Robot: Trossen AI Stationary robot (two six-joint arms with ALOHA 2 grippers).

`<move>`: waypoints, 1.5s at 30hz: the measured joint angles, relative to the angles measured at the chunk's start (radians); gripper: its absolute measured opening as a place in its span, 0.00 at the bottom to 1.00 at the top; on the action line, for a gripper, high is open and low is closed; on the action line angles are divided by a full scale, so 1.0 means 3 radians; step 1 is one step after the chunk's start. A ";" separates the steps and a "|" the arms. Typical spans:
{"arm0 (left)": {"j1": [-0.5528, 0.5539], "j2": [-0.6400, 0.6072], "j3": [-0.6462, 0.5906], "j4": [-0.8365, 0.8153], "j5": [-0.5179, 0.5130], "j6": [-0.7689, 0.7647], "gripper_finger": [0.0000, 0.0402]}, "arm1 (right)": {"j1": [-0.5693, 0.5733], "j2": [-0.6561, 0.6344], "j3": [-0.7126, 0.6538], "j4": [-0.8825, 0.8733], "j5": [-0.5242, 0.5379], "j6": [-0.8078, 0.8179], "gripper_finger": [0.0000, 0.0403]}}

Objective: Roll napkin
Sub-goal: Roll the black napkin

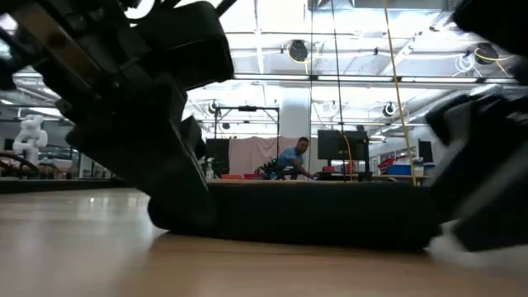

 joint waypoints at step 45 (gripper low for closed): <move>0.0838 -0.0011 0.0002 -0.0054 0.2170 -0.1397 0.07 | 0.0048 0.0534 0.0015 0.1549 0.0762 -0.1574 0.53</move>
